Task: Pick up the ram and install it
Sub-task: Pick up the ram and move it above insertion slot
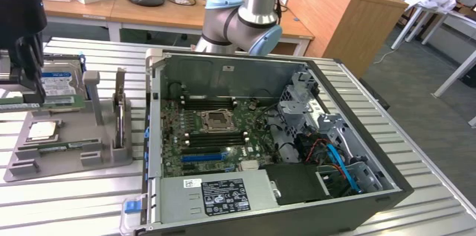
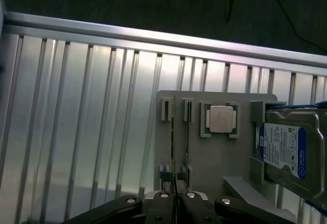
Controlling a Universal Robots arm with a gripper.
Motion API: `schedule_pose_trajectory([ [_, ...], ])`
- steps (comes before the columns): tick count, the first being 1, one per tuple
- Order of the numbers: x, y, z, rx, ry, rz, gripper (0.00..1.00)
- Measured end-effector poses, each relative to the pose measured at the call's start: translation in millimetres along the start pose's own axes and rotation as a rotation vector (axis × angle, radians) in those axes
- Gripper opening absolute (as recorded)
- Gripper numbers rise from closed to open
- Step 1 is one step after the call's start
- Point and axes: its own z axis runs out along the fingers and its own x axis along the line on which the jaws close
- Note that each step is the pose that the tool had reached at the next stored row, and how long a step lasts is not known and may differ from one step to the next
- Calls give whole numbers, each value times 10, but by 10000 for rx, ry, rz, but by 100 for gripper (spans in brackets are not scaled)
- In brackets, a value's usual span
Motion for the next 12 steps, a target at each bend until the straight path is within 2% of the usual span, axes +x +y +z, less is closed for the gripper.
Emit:
schedule_pose_trajectory([
  [12, -3, 6, -128, 1, -10, 0, 11],
])
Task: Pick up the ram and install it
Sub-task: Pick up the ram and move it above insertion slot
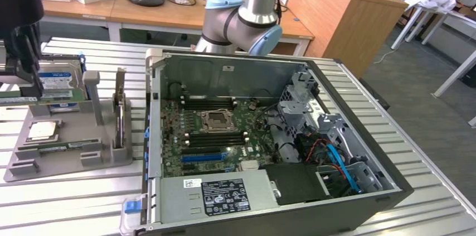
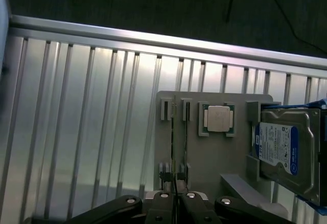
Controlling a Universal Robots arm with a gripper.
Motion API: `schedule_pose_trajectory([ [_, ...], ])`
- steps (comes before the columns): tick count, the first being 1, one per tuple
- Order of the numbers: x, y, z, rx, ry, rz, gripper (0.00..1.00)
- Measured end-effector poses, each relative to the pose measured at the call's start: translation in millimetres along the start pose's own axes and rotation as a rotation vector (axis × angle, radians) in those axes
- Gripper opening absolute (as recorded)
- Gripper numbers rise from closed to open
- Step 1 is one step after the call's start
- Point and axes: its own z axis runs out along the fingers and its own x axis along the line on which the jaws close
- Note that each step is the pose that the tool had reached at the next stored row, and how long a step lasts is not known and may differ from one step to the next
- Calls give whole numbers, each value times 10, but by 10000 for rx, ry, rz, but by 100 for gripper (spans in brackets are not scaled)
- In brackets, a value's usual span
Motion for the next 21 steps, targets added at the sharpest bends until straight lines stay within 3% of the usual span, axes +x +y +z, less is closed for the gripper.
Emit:
schedule_pose_trajectory([
  [21, -6, 11, -257, 2, -13, -1, 11],
])
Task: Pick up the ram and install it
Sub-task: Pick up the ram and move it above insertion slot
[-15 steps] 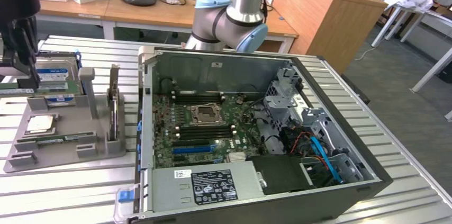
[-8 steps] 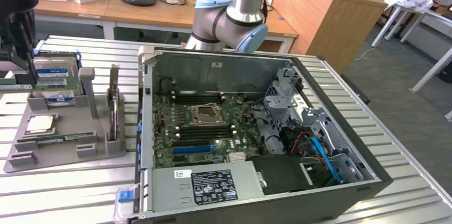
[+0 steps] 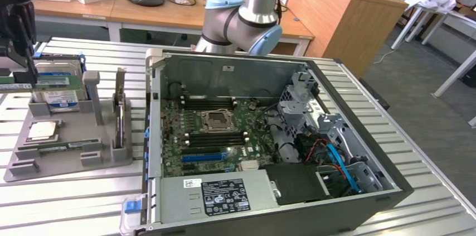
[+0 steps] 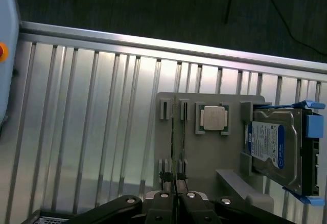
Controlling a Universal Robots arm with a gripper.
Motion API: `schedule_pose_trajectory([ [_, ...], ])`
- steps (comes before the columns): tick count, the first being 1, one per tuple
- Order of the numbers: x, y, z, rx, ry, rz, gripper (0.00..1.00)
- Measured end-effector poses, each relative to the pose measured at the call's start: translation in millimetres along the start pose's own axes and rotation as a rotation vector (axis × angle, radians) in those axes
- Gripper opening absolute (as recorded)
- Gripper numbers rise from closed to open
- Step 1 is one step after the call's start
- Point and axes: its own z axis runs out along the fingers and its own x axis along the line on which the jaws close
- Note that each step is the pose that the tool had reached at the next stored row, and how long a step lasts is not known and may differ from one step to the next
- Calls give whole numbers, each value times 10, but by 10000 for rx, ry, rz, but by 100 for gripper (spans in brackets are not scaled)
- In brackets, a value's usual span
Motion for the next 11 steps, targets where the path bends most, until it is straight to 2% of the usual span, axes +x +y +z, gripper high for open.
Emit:
schedule_pose_trajectory([
  [4, -1, 2, -43, 1, -7, -1, 11],
  [11, -1, -1, -47, -1, -7, -1, 11],
])
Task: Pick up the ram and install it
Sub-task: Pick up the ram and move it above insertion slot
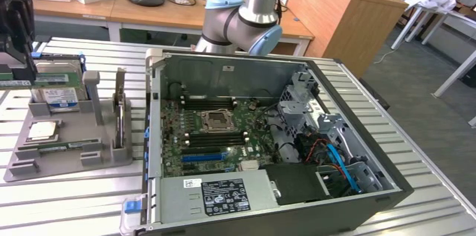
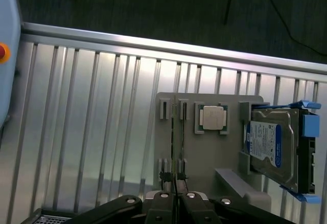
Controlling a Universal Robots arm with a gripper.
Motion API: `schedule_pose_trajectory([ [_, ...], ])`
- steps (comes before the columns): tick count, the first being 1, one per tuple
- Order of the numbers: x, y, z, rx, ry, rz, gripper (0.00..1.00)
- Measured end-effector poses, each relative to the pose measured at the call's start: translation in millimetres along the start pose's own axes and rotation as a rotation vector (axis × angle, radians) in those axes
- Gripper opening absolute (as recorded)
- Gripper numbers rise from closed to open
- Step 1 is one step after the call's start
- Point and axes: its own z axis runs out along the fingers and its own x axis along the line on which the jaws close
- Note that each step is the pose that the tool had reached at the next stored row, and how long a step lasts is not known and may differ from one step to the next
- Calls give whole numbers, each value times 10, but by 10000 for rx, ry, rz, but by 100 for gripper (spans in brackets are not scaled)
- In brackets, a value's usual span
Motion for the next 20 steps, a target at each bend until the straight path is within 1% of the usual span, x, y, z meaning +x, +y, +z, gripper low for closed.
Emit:
schedule_pose_trajectory([
  [3, 2, -21, 0, 1, -1, 1, 11],
  [8, 10, -92, -3, 1, -1, 8, 11],
  [20, 33, -307, -13, 2, -1, 11, 11],
])
